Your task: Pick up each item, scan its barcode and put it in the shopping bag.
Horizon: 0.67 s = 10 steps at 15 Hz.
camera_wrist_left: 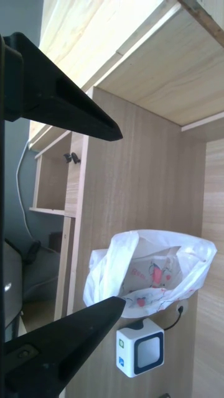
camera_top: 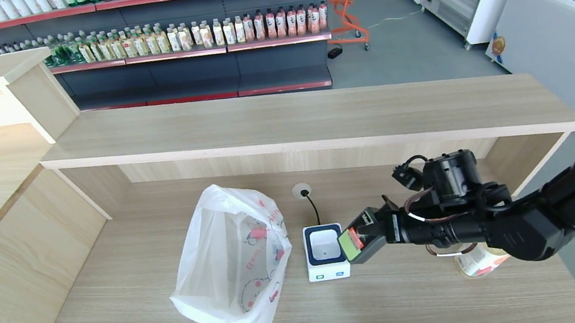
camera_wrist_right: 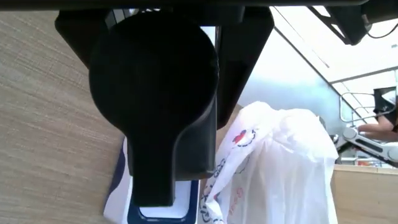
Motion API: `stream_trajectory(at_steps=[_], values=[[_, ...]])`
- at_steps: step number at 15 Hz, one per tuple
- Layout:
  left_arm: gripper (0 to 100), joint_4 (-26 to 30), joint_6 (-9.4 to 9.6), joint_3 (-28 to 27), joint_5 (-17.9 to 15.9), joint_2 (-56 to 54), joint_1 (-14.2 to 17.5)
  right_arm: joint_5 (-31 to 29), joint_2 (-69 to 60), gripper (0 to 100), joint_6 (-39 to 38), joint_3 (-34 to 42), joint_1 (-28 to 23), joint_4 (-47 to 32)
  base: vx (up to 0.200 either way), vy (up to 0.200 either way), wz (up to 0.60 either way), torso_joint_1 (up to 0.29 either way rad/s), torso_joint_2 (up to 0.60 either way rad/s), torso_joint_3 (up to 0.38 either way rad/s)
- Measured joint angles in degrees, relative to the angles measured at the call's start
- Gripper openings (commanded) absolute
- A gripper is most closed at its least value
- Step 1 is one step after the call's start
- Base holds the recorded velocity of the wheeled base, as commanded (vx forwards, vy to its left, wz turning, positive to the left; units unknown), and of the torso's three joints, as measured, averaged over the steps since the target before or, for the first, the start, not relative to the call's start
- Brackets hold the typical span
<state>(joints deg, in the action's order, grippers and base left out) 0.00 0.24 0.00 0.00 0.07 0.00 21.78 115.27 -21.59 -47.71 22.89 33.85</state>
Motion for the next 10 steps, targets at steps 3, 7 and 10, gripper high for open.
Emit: stream_trajectory(at_steps=[3, 7, 10], values=[[100, 0.0, 0.0, 0.0, 0.0, 0.0, 0.0, -2.68, 3.55, 0, 0.11, -1.05, 1.58, 0.35, 0.0, 0.0, 0.0, 0.0, 0.0, 0.0], [100, 0.0, 0.0, 0.0, 0.0, 0.0, 0.0, -2.99, 6.53, 0, 0.06, -1.6, 2.44, 3.23, 0.0, 0.0, 0.0, 0.0, 0.0, 0.0], [100, 0.0, 0.02, 0.0, 0.0, 0.0, 0.0, -3.01, 8.12, 0, 0.0, -2.45, 3.12, 5.1, 0.0, 0.0, 0.0, 0.0, 0.0, 0.0]])
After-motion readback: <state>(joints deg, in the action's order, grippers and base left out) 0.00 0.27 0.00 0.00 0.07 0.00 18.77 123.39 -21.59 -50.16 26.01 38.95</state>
